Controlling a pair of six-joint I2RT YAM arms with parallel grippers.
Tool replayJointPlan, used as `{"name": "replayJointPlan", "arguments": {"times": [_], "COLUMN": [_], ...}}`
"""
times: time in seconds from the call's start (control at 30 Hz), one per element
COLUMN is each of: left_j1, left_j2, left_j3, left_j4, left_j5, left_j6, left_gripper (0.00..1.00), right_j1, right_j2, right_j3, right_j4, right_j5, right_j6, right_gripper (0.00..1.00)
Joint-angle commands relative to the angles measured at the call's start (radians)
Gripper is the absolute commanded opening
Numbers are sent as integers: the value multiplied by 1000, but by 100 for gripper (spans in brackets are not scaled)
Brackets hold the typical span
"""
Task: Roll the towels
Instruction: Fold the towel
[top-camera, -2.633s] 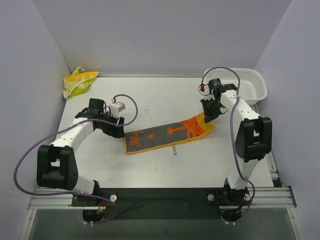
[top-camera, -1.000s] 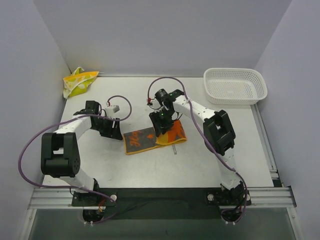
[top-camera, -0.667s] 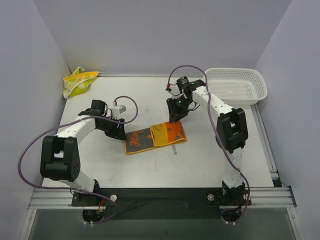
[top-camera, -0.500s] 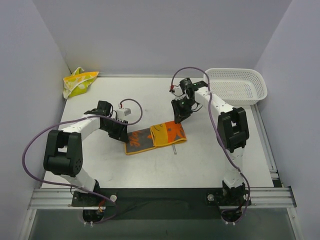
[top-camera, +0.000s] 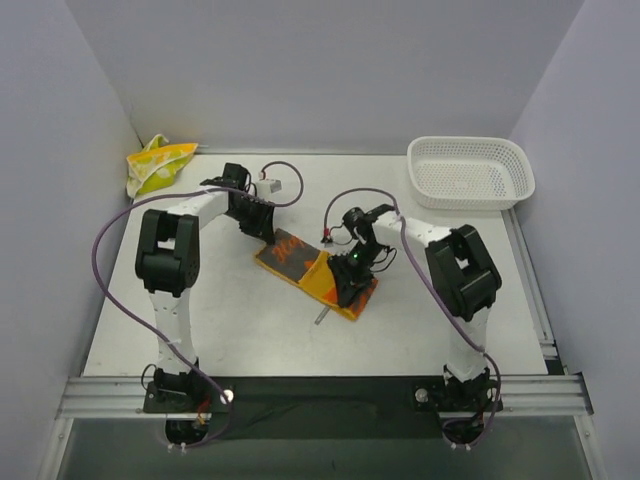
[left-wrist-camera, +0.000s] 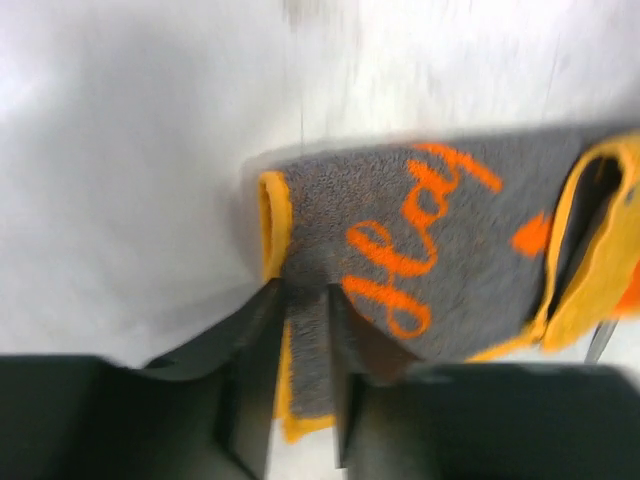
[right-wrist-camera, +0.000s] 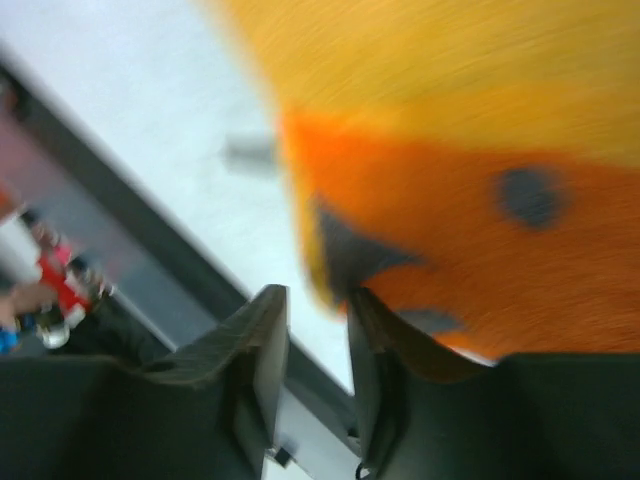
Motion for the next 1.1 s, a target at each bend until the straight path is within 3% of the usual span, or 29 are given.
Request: {"name": "replayJointPlan", "arguments": {"times": [0.0, 0.1, 0.17, 0.37, 0.5, 0.7, 0.87, 0.93, 1.07], "left_j1": [-30, -16, -11, -19, -30, -37, -39, -39, -31], "left_j2": [80, -3, -105, -300, -262, -123, 26, 104, 158], "left_j3": [176, 181, 99, -222, -304, -227, -47, 76, 215], "left_j4": [-27, -29, -18, 77, 114, 137, 157, 144, 60], "left_j5": [-27, -17, -21, 0, 28, 71, 85, 92, 123], "left_j6": [8, 18, 23, -38, -77, -107, -123, -132, -109], "left_gripper": [40, 50, 52, 52, 50, 47, 45, 45, 46], "right_j1": [16, -91, -141, -175, -175, -158, -63, 3, 52], "right_j2": [-148, -231, -240, -128, -50, 28, 33, 33, -4], "right_j3": [-1, -1, -4, -9, -21, -52, -93, -87, -55], "right_j4": [-74, -88, -84, -50, -13, 5, 36, 45, 47], "right_j5": [-283, -267, -166, -15, 4, -44, -134, -185, -332], "right_j6": [-51, -68, -71, -97, -101, -94, -39, 6, 50], "right_gripper": [33, 38, 37, 33, 31, 21, 18, 20, 35]}}
